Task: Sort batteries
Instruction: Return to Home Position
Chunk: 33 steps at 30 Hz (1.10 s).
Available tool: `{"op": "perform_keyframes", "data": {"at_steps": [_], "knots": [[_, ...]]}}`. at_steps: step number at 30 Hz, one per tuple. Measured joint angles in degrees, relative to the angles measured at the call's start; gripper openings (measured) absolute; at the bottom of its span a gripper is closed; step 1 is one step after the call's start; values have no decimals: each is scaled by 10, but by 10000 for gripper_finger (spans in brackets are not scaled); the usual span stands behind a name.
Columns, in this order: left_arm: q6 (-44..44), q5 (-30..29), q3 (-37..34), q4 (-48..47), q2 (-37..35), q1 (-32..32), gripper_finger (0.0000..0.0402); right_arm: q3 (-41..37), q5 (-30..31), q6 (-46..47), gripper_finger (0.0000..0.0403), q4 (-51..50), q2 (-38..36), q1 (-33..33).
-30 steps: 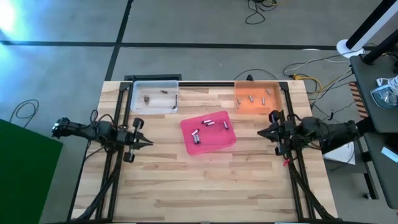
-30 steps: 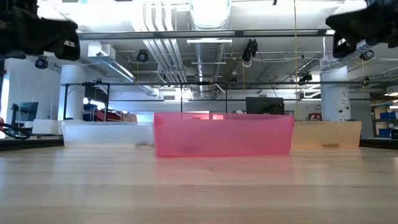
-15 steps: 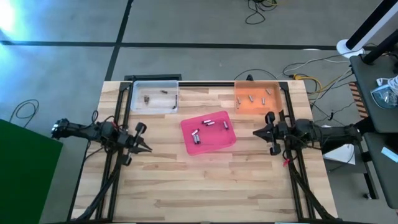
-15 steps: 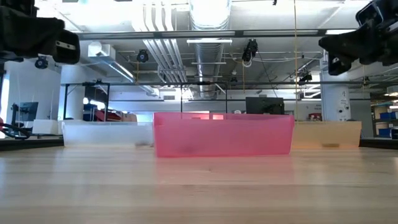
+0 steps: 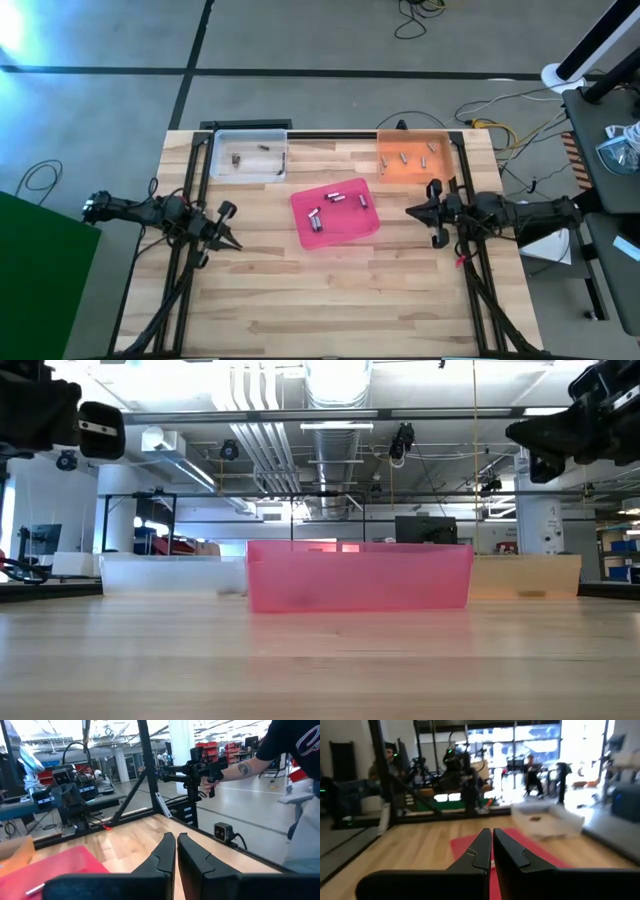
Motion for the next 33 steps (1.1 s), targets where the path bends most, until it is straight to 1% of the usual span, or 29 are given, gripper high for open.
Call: {"op": "perform_keyframes", "data": {"at_steps": [3, 6, 11, 13, 16, 18, 19, 22, 24, 27, 30, 33], "knots": [[-14, 2, 0, 0, 0, 1, 0, 0, -14, 10, 9, -5, 12, 3], [-39, -20, 0, -4, 6, 13, 0, 0, -14, 10, 9, -4, 19, 0], [-37, -24, 0, -4, 20, 67, 0, 0, -14, -2, 9, -6, 22, -4], [-30, -8, 0, -2, 25, 91, 0, 0, -14, -3, 9, -7, 22, -4], [-31, 35, 0, 3, 30, 120, 0, 0, -14, 5, 9, -4, 21, -4], [-31, 40, 0, 3, 31, 130, 0, 0, -14, 9, 9, -3, 21, -4], [-30, 32, 0, 2, 32, 133, 0, 0, -14, 6, 9, -4, 21, -4], [-41, -50, 0, -8, 39, 136, 0, 0, -10, -15, 9, -25, 21, -4], [-43, -88, 0, -14, 42, 136, 0, 0, -10, -34, 9, -45, 22, -4], [-40, -96, 0, -15, 49, 136, 0, 0, -15, -45, 9, -48, 29, -4], [-42, -120, 0, -19, 60, 136, 0, 0, -15, -45, 9, -49, 38, -4], [-39, -126, 0, -20, 70, 136, 0, 0, -14, -45, 9, -50, 47, -4]]}}
